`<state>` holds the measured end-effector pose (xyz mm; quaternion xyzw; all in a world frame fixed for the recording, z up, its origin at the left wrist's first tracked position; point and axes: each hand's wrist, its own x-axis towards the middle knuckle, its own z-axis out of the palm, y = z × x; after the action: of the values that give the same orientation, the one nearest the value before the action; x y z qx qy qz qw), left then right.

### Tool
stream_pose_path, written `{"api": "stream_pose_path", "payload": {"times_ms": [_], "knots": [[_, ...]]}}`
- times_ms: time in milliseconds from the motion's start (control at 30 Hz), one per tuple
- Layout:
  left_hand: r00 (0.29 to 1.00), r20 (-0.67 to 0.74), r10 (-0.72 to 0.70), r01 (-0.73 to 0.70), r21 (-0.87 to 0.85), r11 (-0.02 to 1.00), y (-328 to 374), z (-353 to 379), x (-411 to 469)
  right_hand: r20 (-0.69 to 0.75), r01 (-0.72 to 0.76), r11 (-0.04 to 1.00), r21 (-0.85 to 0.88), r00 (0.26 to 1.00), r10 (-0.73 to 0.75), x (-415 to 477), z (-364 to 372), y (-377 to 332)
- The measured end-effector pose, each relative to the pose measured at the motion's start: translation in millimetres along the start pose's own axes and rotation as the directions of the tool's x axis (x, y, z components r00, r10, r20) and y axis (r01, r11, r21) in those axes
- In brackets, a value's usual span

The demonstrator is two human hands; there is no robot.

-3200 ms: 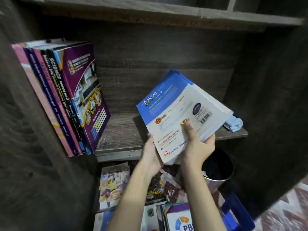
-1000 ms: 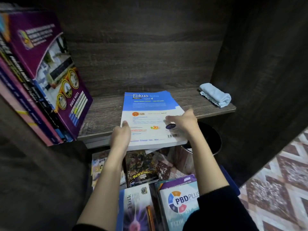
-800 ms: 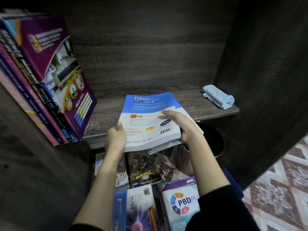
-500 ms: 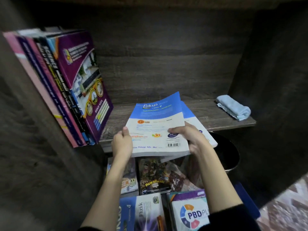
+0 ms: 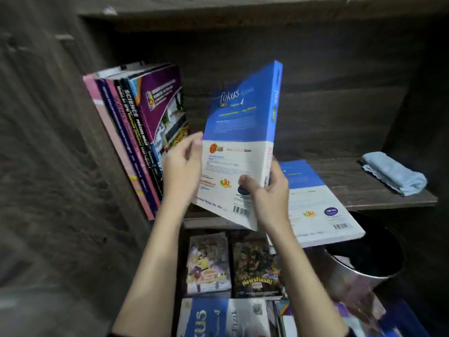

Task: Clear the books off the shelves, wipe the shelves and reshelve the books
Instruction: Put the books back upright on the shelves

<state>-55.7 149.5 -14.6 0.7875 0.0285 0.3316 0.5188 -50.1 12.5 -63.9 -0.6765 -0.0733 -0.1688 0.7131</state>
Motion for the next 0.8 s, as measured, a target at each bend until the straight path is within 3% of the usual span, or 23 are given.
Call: {"api": "stream_pose_path", "payload": {"times_ms": [133,200,333,500,800], "knots": [[0.982,-0.059,0.179,-0.183,-0.078,0.980,34,-23,8,-0.072,0.225,0.956,-0.187,0.968,-0.242,-26,47,13],[0.962,-0.099,0.255,-0.260,-0.034,0.965,38,-35,10,-0.039,0.361,0.896,-0.259,0.923,-0.383,-35,66,20],[0.948,-0.103,0.300,-0.292,0.087,0.952,32,-50,7,0.062,0.484,0.812,-0.325,0.868,-0.492,-43,93,36],[0.952,-0.063,0.299,-0.277,0.230,0.933,22,-58,7,0.093,0.505,0.788,-0.352,0.857,-0.507,-47,110,53],[0.947,-0.104,0.305,-0.261,0.308,0.915,7,-69,13,0.260,0.526,0.765,-0.372,0.850,-0.458,-41,125,64]]}}
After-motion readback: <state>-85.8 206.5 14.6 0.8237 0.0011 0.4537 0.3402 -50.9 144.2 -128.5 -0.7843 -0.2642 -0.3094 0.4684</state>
